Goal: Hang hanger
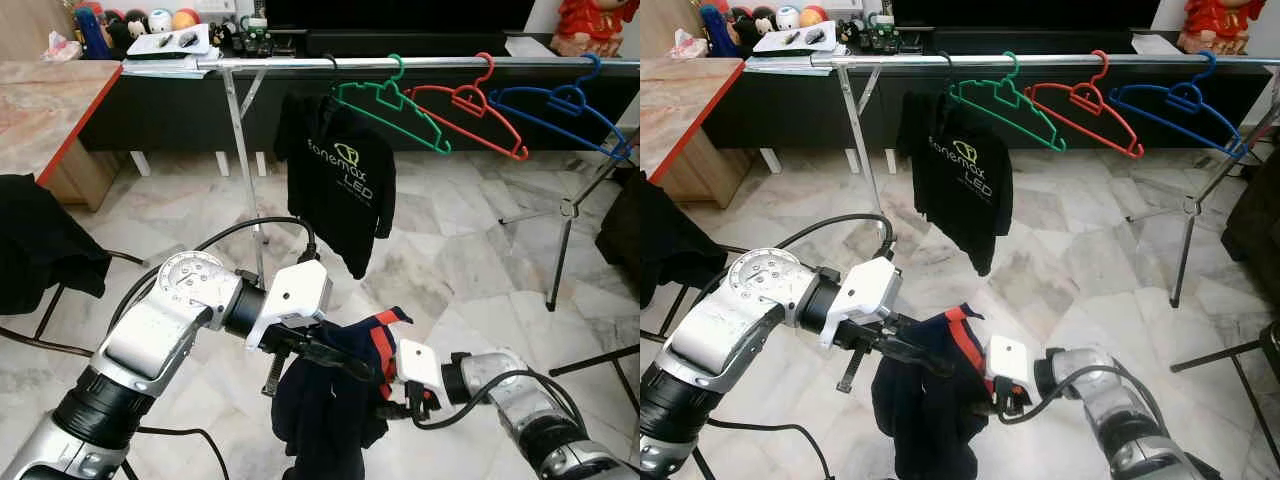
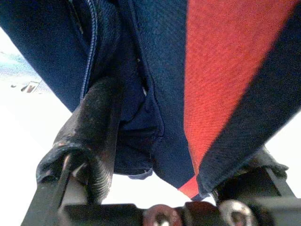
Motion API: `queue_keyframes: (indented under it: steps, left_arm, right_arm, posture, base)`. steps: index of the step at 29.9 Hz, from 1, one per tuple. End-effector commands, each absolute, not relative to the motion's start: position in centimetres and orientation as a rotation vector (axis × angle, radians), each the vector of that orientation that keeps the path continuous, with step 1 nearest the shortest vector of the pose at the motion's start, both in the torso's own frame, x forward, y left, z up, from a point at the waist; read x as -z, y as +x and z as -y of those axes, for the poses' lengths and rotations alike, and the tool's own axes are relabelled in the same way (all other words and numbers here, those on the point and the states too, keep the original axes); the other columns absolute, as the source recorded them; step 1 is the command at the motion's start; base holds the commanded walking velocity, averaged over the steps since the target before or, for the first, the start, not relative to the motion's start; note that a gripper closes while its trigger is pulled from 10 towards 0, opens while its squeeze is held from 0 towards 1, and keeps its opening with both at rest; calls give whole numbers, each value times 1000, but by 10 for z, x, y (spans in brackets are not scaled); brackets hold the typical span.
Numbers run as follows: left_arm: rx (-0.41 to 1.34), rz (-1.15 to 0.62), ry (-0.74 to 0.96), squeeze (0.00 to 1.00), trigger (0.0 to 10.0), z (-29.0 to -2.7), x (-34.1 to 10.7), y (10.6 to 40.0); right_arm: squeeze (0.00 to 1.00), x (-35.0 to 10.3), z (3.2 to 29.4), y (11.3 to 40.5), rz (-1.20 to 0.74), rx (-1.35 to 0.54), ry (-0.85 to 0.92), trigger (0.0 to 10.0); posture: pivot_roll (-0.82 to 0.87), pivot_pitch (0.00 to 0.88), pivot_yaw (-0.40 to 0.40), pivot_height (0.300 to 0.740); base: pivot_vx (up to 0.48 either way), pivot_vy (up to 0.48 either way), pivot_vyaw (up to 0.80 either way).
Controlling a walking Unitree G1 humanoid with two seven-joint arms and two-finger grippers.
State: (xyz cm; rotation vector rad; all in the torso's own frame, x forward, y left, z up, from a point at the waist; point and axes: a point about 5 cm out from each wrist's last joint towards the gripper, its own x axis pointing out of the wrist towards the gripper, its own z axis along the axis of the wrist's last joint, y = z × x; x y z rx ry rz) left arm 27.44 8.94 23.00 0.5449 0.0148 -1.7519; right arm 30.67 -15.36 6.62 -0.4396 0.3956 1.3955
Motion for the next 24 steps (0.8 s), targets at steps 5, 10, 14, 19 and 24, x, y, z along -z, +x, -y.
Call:
queue_keyframes:
  steps: [5, 10, 14, 19, 24]
  left_arm:
    - [1772, 40, 566, 0, 10000, -85, -241, 272]
    - [1770, 44, 565, 0, 10000, -85, -242, 272]
    - [1770, 45, 564, 0, 10000, -85, -242, 272]
    - [1771, 50, 560, 0, 10000, -84, -243, 272]
    - [1769, 53, 557, 0, 10000, -84, -244, 272]
  right_arm:
    - [0, -60, 154, 303, -428, -1394, -419, 6667]
    - [0, -62, 153, 307, -407, -1355, -396, 0]
    - [0, -61, 153, 306, -419, -1365, -392, 0]
    - [0, -56, 153, 302, -442, -1366, -388, 0]
    - [0, -52, 154, 300, -463, -1371, -377, 0]
  posture:
    - [84, 167, 31, 740]
    - [85, 166, 31, 740]
    - [86, 167, 30, 740]
    - [87, 167, 30, 740]
    - [88, 168, 30, 740]
  base:
    - [0, 0, 0]
    - [0, 0, 0]
    - [0, 0, 0]
    - [0, 0, 0]
    - [0, 0, 0]
